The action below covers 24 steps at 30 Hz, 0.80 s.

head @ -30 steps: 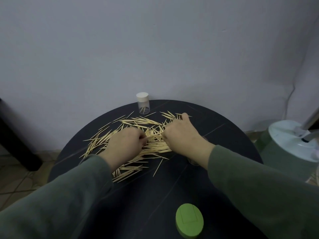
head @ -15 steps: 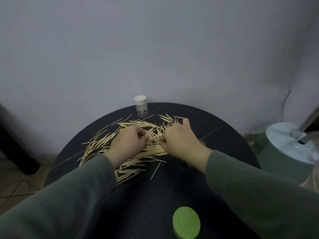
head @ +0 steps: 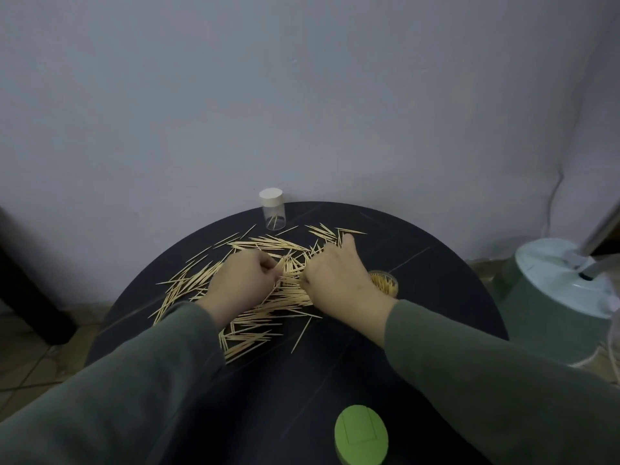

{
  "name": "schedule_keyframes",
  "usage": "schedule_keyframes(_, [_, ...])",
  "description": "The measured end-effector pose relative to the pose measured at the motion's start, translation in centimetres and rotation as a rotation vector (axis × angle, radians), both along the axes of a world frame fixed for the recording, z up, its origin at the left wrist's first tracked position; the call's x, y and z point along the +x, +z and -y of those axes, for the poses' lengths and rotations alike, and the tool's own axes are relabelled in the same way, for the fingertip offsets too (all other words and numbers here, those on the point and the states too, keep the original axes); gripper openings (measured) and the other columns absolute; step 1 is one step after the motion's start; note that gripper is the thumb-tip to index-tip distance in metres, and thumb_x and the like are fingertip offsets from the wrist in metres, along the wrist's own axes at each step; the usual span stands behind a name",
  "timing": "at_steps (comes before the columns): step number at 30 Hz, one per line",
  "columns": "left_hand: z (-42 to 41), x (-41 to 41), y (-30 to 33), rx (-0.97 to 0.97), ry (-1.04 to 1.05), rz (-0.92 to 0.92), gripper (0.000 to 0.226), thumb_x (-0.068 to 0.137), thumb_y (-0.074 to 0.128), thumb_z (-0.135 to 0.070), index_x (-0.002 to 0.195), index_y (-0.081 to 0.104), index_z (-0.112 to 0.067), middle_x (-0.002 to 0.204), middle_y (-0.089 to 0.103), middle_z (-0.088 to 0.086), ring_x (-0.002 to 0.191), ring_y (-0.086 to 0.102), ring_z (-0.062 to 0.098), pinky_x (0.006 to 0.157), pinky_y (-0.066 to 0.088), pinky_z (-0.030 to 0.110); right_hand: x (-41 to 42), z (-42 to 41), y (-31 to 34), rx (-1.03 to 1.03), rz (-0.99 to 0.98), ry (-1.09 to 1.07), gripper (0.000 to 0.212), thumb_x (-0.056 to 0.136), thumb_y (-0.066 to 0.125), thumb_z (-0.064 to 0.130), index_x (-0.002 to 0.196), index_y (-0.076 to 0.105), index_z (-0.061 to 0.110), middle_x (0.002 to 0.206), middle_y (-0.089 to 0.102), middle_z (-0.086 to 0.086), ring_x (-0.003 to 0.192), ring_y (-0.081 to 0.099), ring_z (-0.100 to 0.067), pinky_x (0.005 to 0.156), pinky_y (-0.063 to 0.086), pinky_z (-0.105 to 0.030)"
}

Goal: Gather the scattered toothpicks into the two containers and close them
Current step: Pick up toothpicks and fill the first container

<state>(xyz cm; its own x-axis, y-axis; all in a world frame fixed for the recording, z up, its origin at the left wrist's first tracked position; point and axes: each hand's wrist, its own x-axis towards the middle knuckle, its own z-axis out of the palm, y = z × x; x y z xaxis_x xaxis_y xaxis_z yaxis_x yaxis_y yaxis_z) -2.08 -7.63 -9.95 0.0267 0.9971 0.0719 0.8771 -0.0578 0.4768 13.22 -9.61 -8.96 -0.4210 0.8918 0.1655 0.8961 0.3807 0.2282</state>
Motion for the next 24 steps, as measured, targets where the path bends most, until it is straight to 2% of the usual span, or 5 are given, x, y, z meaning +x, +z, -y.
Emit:
schedule_keyframes(3, [0.0,0.4,0.5,0.075,0.018,0.147,0.008,0.093,0.062,-0.029,0.091,0.069,-0.025,0.074,0.064,-0.009,0.065,0.06,0.01,0.064,0.051,0.029,0.5,0.3,1.1,0.004,-0.183,-0.009,0.028,0.1,0.045,0.041,0.106,0.071,0.034,0.099,0.064,0.006,0.103,0.052,-0.02,0.098,0.028,-0.046])
schedule_keyframes(8, [0.9,1.9,1.6,0.17,-0.009,0.529,0.009,0.094,0.06,-0.026,0.095,0.069,-0.025,0.083,0.067,-0.005,0.07,0.059,0.009,0.059,0.044,0.024,2.5,0.2,2.2,-0.053,-0.681,-0.037,0.029,0.095,0.048,0.052,0.109,0.07,0.04,0.101,0.069,0.012,0.104,0.054,-0.012,0.096,0.025,-0.041])
schedule_keyframes(14, [2.1,4.4,2.5,0.195,-0.051,0.981,0.011,0.094,0.06,-0.02,0.094,0.068,-0.027,0.096,0.07,0.004,0.083,0.062,0.007,0.067,0.047,0.014,6.0,-0.4,2.2,-0.08,-1.12,0.005,0.025,0.087,0.063,0.048,0.099,0.075,0.031,0.072,0.062,0.024,0.079,0.054,-0.001,0.091,0.044,-0.043])
schedule_keyframes(18, [2.5,6.5,2.6,0.19,-0.09,1.094,0.012,0.094,0.06,-0.017,0.094,0.069,-0.026,0.093,0.07,0.001,0.086,0.062,0.007,0.073,0.048,0.015,8.0,0.2,2.3,-0.096,-1.296,0.053,0.017,0.086,0.07,0.032,0.1,0.075,0.025,0.077,0.068,0.014,0.074,0.061,0.004,0.068,0.046,-0.014])
schedule_keyframes(24, [3.2,9.9,2.9,0.194,-0.183,1.066,0.014,0.094,0.06,-0.017,0.093,0.068,-0.028,0.09,0.071,-0.006,0.087,0.065,0.006,0.076,0.052,0.018,10.2,0.8,1.9,-0.111,-1.285,0.086,0.012,0.087,0.069,0.027,0.098,0.072,0.03,0.074,0.069,0.009,0.071,0.06,-0.002,0.065,0.047,-0.019])
